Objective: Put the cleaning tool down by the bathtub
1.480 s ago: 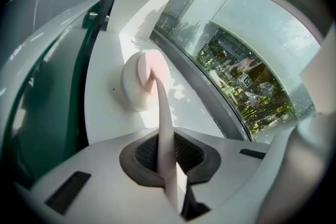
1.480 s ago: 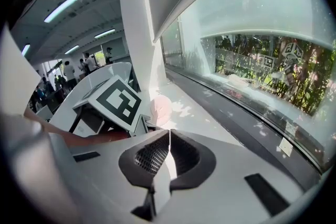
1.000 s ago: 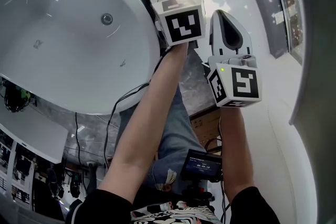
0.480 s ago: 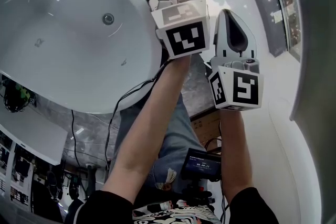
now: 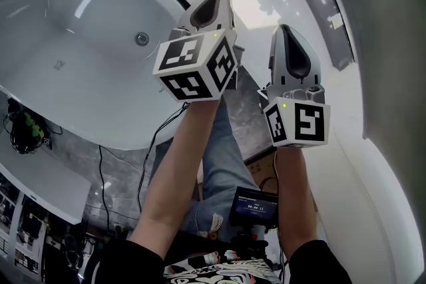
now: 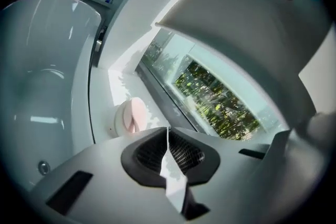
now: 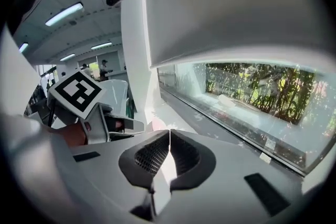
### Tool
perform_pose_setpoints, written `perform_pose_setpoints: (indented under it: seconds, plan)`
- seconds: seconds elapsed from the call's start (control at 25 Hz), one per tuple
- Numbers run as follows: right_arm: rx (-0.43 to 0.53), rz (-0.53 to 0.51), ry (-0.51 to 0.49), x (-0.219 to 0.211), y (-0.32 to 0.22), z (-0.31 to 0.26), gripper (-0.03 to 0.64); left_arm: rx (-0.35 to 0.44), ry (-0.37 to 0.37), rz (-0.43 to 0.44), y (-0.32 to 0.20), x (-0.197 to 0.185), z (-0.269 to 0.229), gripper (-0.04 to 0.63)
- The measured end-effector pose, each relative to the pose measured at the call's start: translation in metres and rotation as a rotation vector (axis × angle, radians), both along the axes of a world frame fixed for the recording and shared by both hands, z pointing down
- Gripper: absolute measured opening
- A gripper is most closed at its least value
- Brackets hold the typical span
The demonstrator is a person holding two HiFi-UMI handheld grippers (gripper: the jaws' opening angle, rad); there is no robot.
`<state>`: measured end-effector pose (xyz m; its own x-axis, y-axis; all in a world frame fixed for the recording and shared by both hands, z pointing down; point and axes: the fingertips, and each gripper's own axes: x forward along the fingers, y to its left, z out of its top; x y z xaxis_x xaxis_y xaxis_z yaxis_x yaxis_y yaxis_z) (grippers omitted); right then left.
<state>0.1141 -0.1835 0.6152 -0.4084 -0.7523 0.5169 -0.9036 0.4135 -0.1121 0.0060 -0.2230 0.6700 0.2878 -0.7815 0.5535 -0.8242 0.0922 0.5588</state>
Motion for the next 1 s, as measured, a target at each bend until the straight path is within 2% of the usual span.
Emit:
perform_pose_setpoints:
  seconds: [0.08, 0.32, 0.44, 0.52, 0.6, 0.72, 1.0]
  plan:
    - [0.009, 0.002, -0.011, 0.000, 0.005, -0.015, 0.026, 0.040, -0.025, 0.043, 0.004, -0.001, -0.019, 0.021]
    - [0.031, -0.022, 0.012, -0.003, 0.024, -0.069, 0.026, 0.131, -0.180, 0.167, 0.024, -0.018, -0.086, 0.020]
    - [0.049, -0.018, 0.015, -0.002, 0.031, -0.101, 0.026, 0.165, -0.229, 0.199, 0.031, -0.031, -0.122, 0.017]
    - [0.069, -0.018, 0.019, -0.002, 0.036, -0.127, 0.026, 0.219, -0.262, 0.222, 0.037, -0.038, -0.151, 0.017]
    - [0.092, -0.017, 0.011, -0.004, 0.038, -0.158, 0.026, 0.299, -0.316, 0.279, 0.041, -0.042, -0.187, 0.017]
    - [0.118, -0.022, 0.022, -0.004, 0.038, -0.200, 0.026, 0.365, -0.370, 0.351, 0.047, -0.045, -0.236, 0.017]
    - [0.205, -0.041, 0.073, -0.009, 0.044, -0.296, 0.026, 0.423, -0.407, 0.358, 0.070, -0.066, -0.338, 0.017]
